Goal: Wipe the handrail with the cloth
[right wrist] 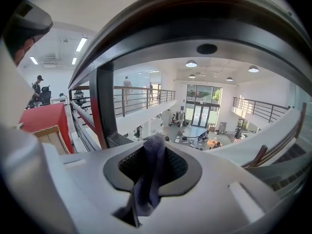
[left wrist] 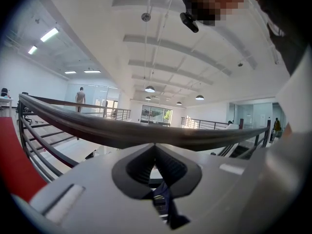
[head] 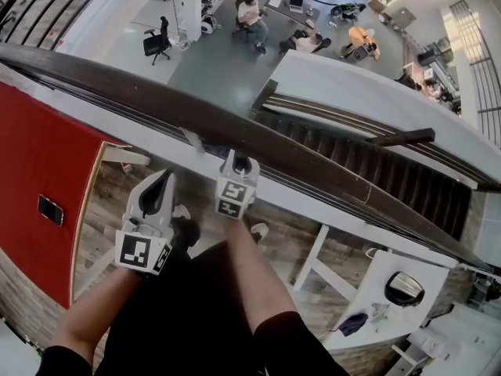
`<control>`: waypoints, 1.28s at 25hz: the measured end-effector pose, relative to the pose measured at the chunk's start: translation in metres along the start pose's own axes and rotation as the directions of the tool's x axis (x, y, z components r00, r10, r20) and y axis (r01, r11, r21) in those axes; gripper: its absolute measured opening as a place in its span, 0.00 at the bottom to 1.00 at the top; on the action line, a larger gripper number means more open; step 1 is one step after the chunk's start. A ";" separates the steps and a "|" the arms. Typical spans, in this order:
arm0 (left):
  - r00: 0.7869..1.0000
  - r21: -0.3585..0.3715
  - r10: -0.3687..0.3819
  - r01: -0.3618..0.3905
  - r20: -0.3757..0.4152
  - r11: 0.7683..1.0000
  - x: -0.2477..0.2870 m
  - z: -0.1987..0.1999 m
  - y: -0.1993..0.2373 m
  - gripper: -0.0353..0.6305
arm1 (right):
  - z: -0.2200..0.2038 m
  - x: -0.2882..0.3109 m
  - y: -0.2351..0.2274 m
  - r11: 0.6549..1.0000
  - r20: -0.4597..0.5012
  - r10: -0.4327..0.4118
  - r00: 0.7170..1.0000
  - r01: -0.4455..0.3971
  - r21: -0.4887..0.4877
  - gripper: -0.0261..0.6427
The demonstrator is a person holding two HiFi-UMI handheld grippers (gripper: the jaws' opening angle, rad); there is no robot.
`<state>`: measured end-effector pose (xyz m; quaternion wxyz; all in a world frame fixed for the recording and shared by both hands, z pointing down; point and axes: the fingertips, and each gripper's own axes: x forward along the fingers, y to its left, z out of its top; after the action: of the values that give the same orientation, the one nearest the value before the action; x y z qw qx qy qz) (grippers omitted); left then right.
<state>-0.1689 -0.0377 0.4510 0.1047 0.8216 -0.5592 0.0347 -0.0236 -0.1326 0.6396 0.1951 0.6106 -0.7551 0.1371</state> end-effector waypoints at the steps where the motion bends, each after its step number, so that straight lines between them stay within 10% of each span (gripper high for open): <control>1: 1.000 -0.002 0.001 -0.001 -0.002 1.000 0.000 -0.001 -0.003 0.05 | -0.001 -0.002 -0.002 1.000 0.000 0.001 1.000 -0.001 -0.001 0.14; 32: 0.997 0.023 -0.064 0.065 -0.045 0.998 0.008 -0.004 -0.104 0.05 | -0.035 -0.038 -0.110 0.980 -0.196 -0.064 0.978 0.099 0.174 0.14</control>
<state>-0.0698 -0.0075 0.4422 0.1079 0.8396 -0.5294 0.0563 0.0952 -0.1080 0.6500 0.2148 0.6408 -0.6914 0.2554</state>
